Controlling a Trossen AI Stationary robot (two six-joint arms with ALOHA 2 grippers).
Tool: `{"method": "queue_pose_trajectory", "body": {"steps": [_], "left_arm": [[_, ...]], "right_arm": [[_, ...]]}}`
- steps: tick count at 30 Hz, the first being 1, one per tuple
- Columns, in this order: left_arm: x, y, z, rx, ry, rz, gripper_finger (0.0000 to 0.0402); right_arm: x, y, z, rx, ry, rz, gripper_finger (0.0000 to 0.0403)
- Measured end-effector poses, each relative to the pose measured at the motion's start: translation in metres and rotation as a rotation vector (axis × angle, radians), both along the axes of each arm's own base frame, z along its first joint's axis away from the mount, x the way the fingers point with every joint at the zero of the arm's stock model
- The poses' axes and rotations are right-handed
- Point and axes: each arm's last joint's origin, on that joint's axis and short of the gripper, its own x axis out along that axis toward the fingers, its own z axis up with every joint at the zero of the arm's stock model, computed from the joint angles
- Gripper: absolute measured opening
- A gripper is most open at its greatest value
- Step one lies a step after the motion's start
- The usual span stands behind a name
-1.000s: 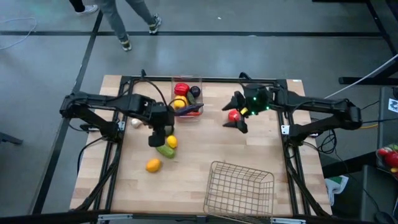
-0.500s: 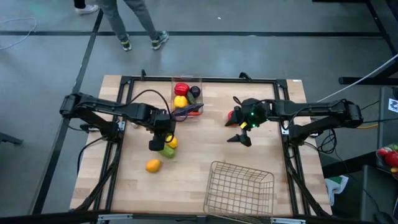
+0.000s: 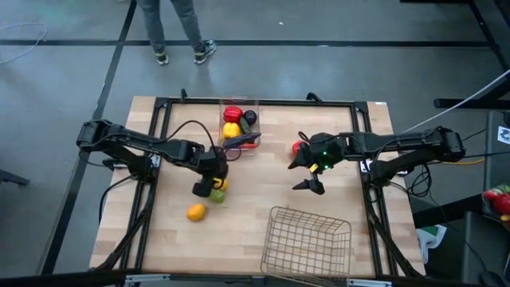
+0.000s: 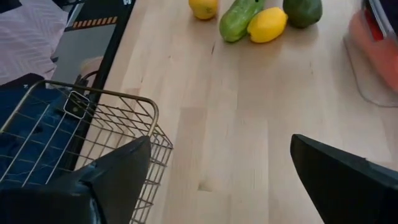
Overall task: Sort produce into baskets
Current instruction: Put the top yellow lemon into the gold wire basket
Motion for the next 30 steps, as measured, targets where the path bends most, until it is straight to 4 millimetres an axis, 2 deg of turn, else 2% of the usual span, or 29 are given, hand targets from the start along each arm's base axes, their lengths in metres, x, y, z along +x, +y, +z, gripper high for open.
{"method": "queue_pose_trajectory", "body": {"steps": [7,18,30], "left_arm": [[0.006,-0.003,-0.011,0.056,0.036,-0.147,0.0217],[0.021,-0.004,-0.043,0.064,0.135,-0.171,0.0217],[0.028,-0.003,-0.045,0.057,0.080,-0.147,0.0217]], "right_arm": [[0.000,-0.002,-0.001,-0.001,0.016,-0.079,0.0383],[0.000,-0.003,-0.001,-0.011,0.019,-0.091,0.0383],[0.000,-0.003,-0.001,-0.011,0.019,-0.091,0.0383]]}}
